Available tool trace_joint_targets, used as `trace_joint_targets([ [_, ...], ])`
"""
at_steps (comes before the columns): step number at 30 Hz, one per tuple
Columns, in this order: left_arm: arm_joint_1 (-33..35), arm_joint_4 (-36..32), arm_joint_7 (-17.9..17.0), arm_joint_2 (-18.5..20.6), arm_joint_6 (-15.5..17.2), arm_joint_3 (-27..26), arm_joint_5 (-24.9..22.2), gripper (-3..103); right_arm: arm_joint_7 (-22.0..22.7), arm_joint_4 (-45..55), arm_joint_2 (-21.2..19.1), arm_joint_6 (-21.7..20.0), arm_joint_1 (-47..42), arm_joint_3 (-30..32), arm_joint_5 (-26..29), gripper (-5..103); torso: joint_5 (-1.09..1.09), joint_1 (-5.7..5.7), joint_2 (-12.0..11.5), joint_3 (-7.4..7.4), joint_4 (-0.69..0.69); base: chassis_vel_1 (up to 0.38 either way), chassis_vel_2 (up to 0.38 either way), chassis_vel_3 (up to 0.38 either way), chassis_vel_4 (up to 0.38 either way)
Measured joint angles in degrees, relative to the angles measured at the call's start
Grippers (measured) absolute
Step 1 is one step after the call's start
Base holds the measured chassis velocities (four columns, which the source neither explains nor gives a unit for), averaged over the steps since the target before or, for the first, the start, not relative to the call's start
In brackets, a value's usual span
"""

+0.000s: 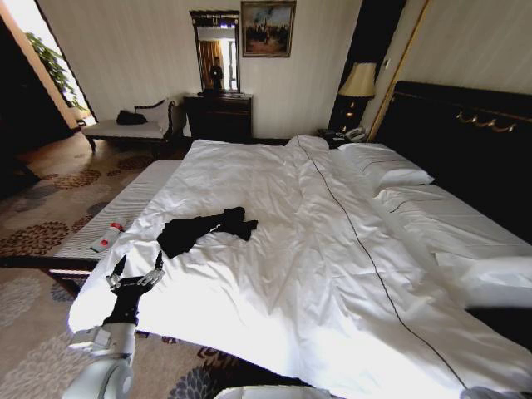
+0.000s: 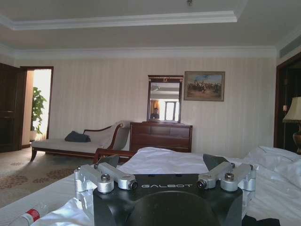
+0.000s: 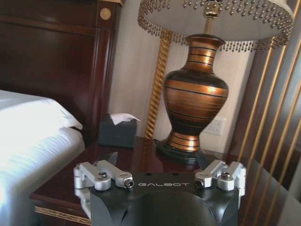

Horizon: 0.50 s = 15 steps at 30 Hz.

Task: Fold the clothes on the bed.

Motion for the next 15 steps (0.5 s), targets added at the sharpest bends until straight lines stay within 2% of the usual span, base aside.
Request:
trace_joint_targets([
  [1, 0.0, 0.0, 0.0, -0.1, 0.0, 0.0, 0.1, 100, 0.4, 0.0, 0.0, -0.2, -0.1, 0.0, 0.0, 96, 0.0, 0.0, 0.0, 0.0, 0.0, 0.0, 0.0, 0.0, 0.0],
  [3, 0.1, 0.0, 0.0, -0.1, 0.0, 0.0, 0.1, 100, 1.1, 0.0, 0.0, -0.5, -0.5, -0.2, 0.2, 96, 0.0, 0.0, 0.0, 0.0, 0.0, 0.0, 0.0, 0.0, 0.0],
  [4, 0.2, 0.0, 0.0, -0.2, 0.0, 0.0, 0.2, 100, 1.3, 0.0, 0.0, -0.6, -0.6, -0.2, 0.4, 100, 0.0, 0.0, 0.0, 0.0, -0.01, 0.0, 0.0, 0.0, 0.0],
  [9, 0.5, -0.3, 0.0, -0.5, -0.1, 0.3, 0.7, 100, 0.8, -0.8, -0.3, 0.7, 0.3, 0.2, 0.5, 100, 0.0, 0.0, 0.0, 0.0, -0.01, 0.0, 0.0, 0.0, 0.0],
  [14, 1.2, -1.2, 0.0, -0.8, -0.1, 0.5, 1.1, 100, -2.4, -0.2, -0.9, 3.4, 2.2, -1.1, 0.6, 100, 0.01, 0.0, 0.0, 0.01, 0.0, 0.0, 0.0, 0.0, 0.0],
  [15, 1.4, -1.6, 0.0, -0.8, -0.1, 0.3, 1.1, 100, -4.7, 0.9, -1.1, 4.7, 3.0, -2.2, 0.7, 100, 0.01, 0.0, 0.0, 0.01, 0.0, 0.0, 0.0, 0.0, 0.0],
])
